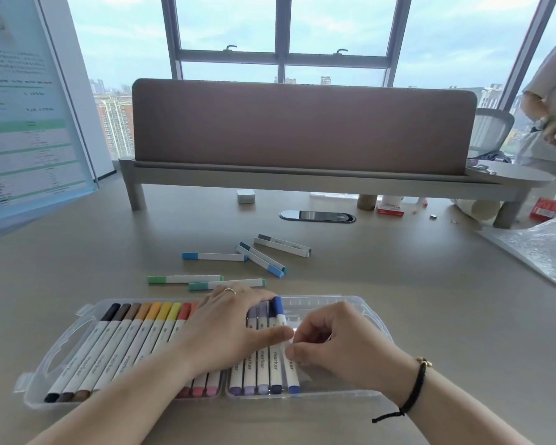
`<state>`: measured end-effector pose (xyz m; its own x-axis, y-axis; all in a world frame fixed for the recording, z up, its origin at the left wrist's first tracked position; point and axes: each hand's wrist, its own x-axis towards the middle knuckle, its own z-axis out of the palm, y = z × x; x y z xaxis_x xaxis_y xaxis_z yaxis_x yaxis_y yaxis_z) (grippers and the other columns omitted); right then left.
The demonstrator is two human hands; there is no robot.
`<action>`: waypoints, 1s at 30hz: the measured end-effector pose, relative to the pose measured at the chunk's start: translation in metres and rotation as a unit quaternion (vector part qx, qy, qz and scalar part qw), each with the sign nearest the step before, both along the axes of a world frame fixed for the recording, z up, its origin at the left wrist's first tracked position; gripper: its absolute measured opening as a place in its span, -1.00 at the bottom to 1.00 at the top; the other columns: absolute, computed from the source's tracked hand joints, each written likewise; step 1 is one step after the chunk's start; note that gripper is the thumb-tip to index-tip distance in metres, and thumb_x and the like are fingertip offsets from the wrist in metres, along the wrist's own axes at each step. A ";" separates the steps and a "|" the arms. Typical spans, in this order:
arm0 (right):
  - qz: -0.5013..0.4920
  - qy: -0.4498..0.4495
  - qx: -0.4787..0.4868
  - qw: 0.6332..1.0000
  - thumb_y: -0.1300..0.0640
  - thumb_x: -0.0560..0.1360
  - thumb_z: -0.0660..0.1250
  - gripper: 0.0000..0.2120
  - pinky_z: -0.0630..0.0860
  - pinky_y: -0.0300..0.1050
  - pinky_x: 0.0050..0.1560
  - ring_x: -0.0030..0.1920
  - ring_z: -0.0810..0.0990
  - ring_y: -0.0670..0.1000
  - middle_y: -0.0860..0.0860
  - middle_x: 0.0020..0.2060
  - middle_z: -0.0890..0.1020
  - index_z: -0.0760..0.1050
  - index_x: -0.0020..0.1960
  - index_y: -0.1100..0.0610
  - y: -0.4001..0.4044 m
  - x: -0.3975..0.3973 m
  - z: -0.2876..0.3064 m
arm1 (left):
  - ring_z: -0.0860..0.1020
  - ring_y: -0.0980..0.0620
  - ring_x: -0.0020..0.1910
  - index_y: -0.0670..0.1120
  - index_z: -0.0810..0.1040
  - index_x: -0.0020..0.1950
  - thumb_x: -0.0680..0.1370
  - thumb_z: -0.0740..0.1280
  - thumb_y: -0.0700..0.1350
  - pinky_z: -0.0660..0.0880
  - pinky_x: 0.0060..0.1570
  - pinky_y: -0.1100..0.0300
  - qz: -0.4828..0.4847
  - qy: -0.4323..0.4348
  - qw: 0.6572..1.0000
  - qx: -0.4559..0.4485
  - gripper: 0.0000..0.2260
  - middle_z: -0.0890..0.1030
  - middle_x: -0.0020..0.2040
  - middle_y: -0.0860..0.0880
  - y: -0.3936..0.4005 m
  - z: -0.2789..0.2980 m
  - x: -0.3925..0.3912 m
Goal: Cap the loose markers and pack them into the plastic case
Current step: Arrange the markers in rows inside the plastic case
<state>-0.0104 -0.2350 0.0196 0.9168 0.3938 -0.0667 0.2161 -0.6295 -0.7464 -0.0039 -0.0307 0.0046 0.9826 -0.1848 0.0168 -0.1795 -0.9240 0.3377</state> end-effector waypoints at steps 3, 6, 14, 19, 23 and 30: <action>-0.011 0.009 0.016 1.000 0.01 0.39 0.56 -0.87 0.50 -0.38 -0.30 -0.35 0.60 -0.20 -0.05 -0.25 0.73 0.67 -0.19 0.05 0.002 0.001 -0.001 | 0.28 0.11 0.43 0.27 0.21 0.52 0.30 0.03 0.61 0.30 0.38 0.07 -0.003 0.003 1.000 0.016 -0.15 0.36 0.47 0.15 0.002 -0.003 0.002; -0.019 0.007 0.013 1.000 0.02 0.38 0.56 -0.85 0.51 -0.34 -0.28 -0.33 0.62 -0.18 -0.04 -0.26 0.73 0.66 -0.19 0.06 0.002 0.001 -0.002 | 0.19 0.07 0.50 0.29 0.13 0.54 0.34 0.02 0.59 0.22 0.44 0.02 -0.004 0.007 1.000 0.029 -0.19 0.28 0.52 0.14 0.001 -0.005 0.001; -0.022 0.011 -0.013 1.000 -0.05 0.35 0.57 -0.81 0.53 -0.24 -0.27 -0.34 0.58 -0.15 -0.02 -0.25 0.72 0.66 -0.20 0.05 0.002 0.003 -0.003 | 0.19 0.07 0.52 0.24 0.16 0.52 0.31 0.14 0.61 0.22 0.46 0.03 0.029 0.013 0.999 0.015 -0.14 0.23 0.55 0.13 -0.002 -0.007 0.004; -0.024 0.007 -0.011 1.000 -0.04 0.34 0.58 -0.81 0.44 -0.27 -0.33 -0.39 0.51 -0.15 0.00 -0.31 0.70 0.66 -0.21 0.06 0.002 0.005 -0.004 | 0.21 0.10 0.49 0.24 0.21 0.48 0.31 0.19 0.59 0.24 0.42 0.08 0.032 0.003 0.999 0.007 -0.18 0.29 0.52 0.15 -0.002 -0.007 0.004; -0.020 -0.002 -0.013 1.000 -0.02 0.35 0.57 -0.83 0.37 -0.33 -0.39 -0.43 0.44 -0.17 -0.06 -0.40 0.61 0.65 -0.22 0.05 0.002 0.005 -0.004 | 0.21 0.10 0.49 0.24 0.21 0.48 0.32 0.19 0.58 0.22 0.42 0.09 0.032 -0.001 0.999 0.009 -0.20 0.28 0.51 0.15 -0.003 -0.007 0.004; -0.015 0.018 0.002 1.000 0.02 0.33 0.59 -0.82 0.44 -0.28 -0.35 -0.41 0.50 -0.14 0.04 -0.31 0.70 0.65 -0.23 0.10 0.001 0.007 -0.006 | 0.22 0.09 0.48 0.25 0.19 0.47 0.32 0.13 0.60 0.22 0.43 0.06 0.025 0.002 1.000 0.018 -0.20 0.28 0.51 0.15 -0.002 -0.010 0.005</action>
<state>-0.0034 -0.2338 0.0136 0.9253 0.3665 -0.0974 0.1707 -0.6319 -0.7560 0.0008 -0.0326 -0.0051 0.9908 -0.1352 0.0071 -0.1309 -0.9432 0.3053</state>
